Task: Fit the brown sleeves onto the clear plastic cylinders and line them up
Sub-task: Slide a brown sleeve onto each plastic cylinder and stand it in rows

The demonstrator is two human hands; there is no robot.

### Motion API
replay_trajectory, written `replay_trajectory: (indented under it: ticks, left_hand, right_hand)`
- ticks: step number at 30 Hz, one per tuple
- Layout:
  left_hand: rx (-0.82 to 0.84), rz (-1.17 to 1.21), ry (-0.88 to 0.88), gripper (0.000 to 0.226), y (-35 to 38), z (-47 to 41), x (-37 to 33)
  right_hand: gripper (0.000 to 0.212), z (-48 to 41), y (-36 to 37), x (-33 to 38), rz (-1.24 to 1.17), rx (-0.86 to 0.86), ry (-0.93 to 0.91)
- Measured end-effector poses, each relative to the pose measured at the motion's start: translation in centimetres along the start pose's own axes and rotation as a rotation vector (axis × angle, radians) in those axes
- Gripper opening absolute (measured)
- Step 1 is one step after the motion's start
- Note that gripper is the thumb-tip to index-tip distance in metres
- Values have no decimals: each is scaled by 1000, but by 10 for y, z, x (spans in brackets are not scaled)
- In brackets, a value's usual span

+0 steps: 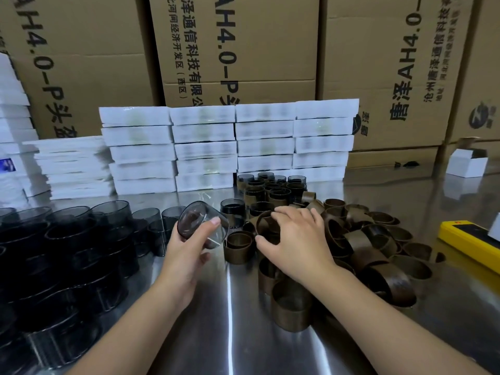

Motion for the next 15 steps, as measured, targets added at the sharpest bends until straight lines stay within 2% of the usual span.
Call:
replay_trajectory:
  ticks: [4, 8, 11, 15]
  left_hand:
    - [-19, 130, -13, 64, -2, -1, -2]
    - [31, 231, -79, 64, -3, -2, -1]
    - [77, 227, -110, 68, -3, -3, 2]
    - [132, 258, -122, 86, -2, -4, 6]
  right_hand:
    - [70, 3, -10, 7, -187, -135, -32]
    - [59, 7, -14, 12, -288, -232, -102]
    - [54, 10, -16, 16, -341, -254, -118]
    - [53, 10, -13, 16, -370, -239, -124]
Point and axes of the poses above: each hand's wrist, its own z-axis away from the middle knuckle, its own y-axis out of the palm, x = y × z, the point moved 1 cm from there along -z, towards the middle knuckle, and after that the axes turned 8 degrees about z, right-handed, at the moved point
